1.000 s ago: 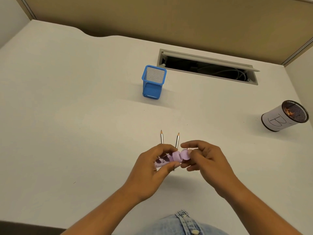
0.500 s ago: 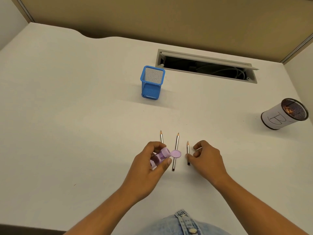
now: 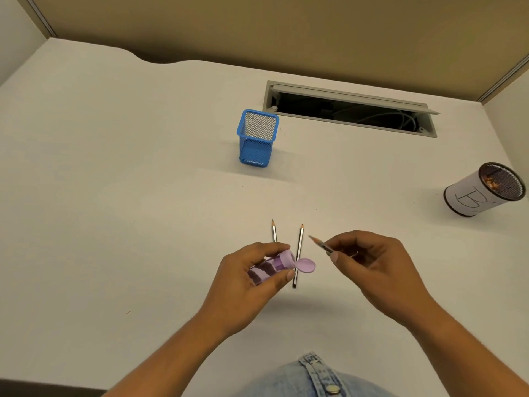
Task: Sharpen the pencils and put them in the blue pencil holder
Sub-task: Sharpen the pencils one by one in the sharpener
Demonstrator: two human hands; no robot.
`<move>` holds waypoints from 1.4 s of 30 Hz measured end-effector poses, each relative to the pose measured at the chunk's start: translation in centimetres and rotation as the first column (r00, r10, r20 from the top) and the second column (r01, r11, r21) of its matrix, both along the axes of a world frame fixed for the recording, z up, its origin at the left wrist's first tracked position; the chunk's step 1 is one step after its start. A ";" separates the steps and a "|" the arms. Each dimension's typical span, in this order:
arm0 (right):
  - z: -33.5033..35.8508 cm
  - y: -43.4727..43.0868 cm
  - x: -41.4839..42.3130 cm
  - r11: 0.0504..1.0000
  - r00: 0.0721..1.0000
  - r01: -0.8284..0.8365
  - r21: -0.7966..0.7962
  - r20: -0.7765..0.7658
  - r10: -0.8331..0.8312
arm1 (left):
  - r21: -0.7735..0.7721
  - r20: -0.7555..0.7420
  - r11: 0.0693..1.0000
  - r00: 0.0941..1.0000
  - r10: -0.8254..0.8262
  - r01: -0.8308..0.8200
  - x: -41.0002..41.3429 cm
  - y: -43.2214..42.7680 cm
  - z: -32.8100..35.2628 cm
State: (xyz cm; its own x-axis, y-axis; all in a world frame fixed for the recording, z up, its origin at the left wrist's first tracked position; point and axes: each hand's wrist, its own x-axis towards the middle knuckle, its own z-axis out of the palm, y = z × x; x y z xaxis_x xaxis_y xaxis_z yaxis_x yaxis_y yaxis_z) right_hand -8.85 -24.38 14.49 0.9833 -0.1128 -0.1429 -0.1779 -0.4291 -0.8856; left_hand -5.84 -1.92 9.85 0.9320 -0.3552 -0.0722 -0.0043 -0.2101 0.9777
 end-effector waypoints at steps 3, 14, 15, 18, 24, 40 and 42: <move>0.8 0.7 -0.1 0.999 0.997 -0.042 -0.027 0.064 0.044 | -0.005 0.035 1.000 0.999 -0.014 0.014 0.0 -0.2 0.1; 0.5 1.4 -0.2 0.993 0.989 -0.056 -0.106 0.133 0.070 | -0.020 0.083 0.999 0.996 -0.026 0.027 0.0 -0.1 0.8; 0.5 1.5 -0.3 0.990 0.987 -0.074 -0.118 0.136 0.090 | -0.014 0.087 0.999 0.995 -0.038 0.039 0.0 -0.1 0.8; 0.5 1.7 -0.3 0.981 0.979 -0.123 -0.150 0.143 0.145 | 0.029 0.090 0.997 0.993 -0.076 0.074 0.0 -0.2 1.0; 1.0 1.4 -0.4 0.951 0.952 -0.189 -0.245 0.193 0.239 | -0.032 -0.015 0.987 0.987 -0.159 0.159 0.2 0.2 2.0; 1.9 1.4 -0.9 0.928 0.934 -0.320 -0.192 0.102 0.343 | 0.265 0.275 0.939 0.917 -0.290 0.218 1.7 0.9 4.5; 2.0 1.3 -1.1 0.930 0.934 -0.317 -0.185 0.108 0.340 | 0.283 0.340 0.938 0.894 -0.293 0.200 1.8 0.9 4.7</move>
